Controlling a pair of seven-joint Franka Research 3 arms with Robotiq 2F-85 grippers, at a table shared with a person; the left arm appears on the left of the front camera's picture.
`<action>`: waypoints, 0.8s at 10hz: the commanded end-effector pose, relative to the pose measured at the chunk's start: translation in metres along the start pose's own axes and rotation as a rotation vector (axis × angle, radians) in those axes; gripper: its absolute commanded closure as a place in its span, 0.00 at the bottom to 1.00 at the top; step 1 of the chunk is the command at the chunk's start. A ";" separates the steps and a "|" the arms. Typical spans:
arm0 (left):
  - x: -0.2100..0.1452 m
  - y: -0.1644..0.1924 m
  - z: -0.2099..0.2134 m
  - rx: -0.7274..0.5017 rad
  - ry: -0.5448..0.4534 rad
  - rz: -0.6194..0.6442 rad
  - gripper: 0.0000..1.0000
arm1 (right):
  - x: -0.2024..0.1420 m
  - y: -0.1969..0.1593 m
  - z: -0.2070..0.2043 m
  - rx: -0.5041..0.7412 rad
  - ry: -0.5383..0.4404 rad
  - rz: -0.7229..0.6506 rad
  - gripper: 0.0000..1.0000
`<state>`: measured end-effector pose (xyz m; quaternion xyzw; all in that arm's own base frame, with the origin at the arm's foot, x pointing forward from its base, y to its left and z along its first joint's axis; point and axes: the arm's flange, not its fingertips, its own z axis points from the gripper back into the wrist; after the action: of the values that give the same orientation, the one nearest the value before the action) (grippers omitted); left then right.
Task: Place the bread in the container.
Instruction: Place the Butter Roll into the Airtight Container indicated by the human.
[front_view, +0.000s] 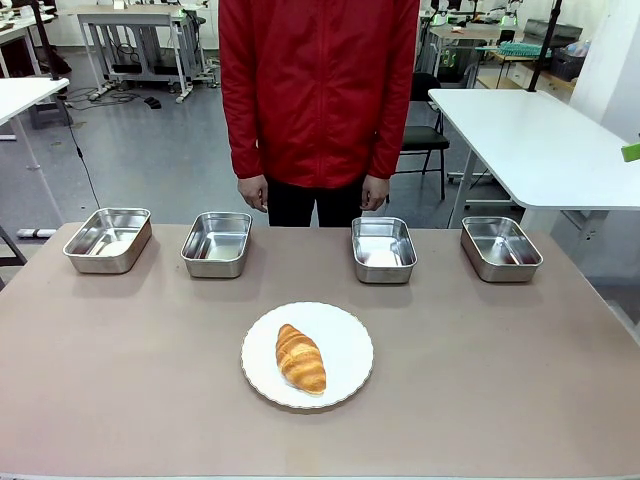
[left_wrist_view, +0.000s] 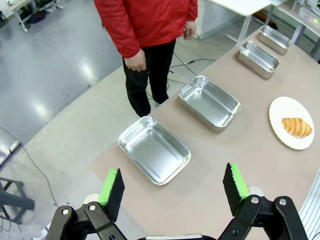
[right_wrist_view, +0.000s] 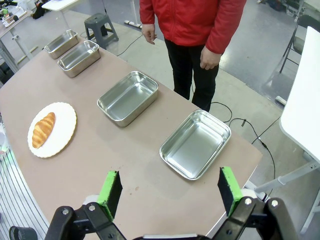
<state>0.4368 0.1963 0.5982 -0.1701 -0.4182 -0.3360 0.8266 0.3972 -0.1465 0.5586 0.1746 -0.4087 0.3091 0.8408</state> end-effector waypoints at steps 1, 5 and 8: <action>0.000 -0.001 0.000 -0.008 -0.002 -0.017 0.00 | 0.001 0.001 0.001 0.004 -0.015 0.008 0.00; 0.000 -0.001 0.000 -0.008 -0.002 -0.017 0.00 | 0.001 0.001 0.001 0.004 -0.015 0.008 0.00; 0.000 -0.001 0.000 -0.008 -0.002 -0.017 0.00 | 0.001 0.001 0.001 0.004 -0.015 0.008 0.00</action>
<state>0.4368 0.1963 0.5982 -0.1701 -0.4182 -0.3360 0.8266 0.3972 -0.1465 0.5586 0.1747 -0.4087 0.3091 0.8408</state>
